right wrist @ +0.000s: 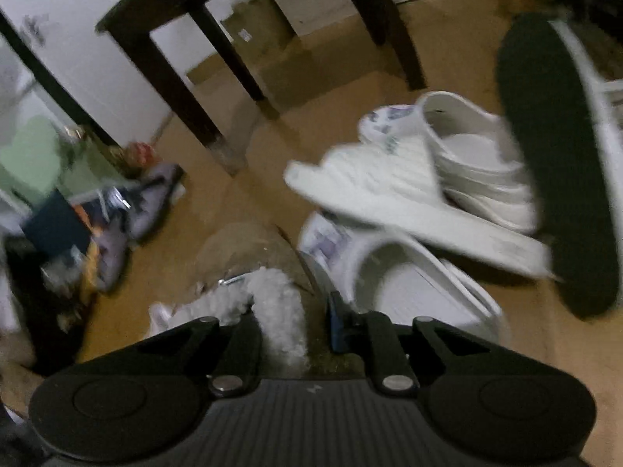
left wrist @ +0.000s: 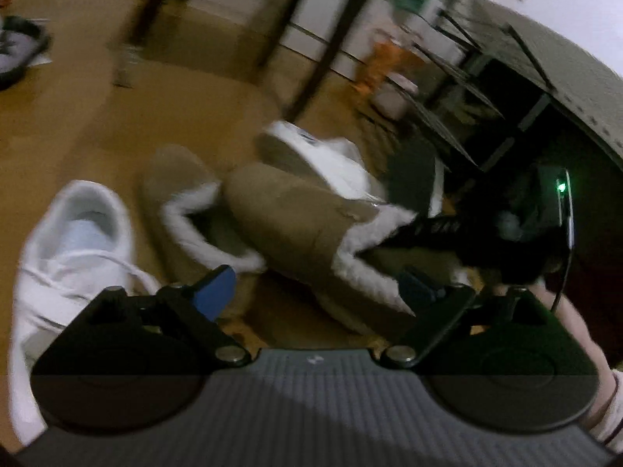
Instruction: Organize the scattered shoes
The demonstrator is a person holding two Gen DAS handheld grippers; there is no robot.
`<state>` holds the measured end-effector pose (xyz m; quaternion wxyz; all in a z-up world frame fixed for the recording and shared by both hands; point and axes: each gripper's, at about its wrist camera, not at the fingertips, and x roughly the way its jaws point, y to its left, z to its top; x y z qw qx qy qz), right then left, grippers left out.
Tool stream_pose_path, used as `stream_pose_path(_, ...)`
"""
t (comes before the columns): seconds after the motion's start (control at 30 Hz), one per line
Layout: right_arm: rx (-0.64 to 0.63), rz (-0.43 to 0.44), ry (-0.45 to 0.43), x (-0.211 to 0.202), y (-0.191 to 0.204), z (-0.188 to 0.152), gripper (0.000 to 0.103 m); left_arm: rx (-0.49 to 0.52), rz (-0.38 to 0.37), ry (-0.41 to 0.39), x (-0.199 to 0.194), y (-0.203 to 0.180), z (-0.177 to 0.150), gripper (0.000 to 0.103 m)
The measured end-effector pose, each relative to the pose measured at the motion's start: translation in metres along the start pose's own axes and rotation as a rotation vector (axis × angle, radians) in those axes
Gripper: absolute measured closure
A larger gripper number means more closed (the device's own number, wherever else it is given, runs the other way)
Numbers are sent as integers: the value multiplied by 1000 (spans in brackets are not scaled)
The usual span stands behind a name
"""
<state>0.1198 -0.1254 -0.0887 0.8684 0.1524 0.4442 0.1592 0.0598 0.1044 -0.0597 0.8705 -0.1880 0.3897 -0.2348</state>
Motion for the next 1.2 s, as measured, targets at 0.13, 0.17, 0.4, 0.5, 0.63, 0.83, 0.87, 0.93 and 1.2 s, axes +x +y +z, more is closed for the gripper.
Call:
stream_pose_path(0.13,-32,-6,103,-29,-12,-39,51,46,-18,117,18,-19,-15,9)
stream_pose_path(0.17,-41,-7,129,-37,-16,-50,45,58,-22,146,22,-24,-19,9)
stream_pose_path(0.4,94,34,170,-37,-69,-83,24,120,45,240,56,-39,-34,9)
stream_pose_path(0.5,142,98,157,-33,-73,-82,24,36,40,233,68,-30,-27,9)
stream_pose_path(0.63,115,130,112,-28,-71,-81,24,-111,109,303,98,-11,-24,14)
stream_pose_path(0.83,194,145,93,-15,-92,-81,24,-8,190,319,107,-17,-30,77)
stream_pose_path(0.87,213,150,88,-14,-96,-80,24,34,195,299,103,-23,-31,79)
stream_pose_path(0.93,228,158,73,-17,-101,-78,24,121,198,264,91,-38,-35,81)
stream_pose_path(1.2,252,201,68,-48,-117,-85,23,155,167,340,49,-64,-66,82)
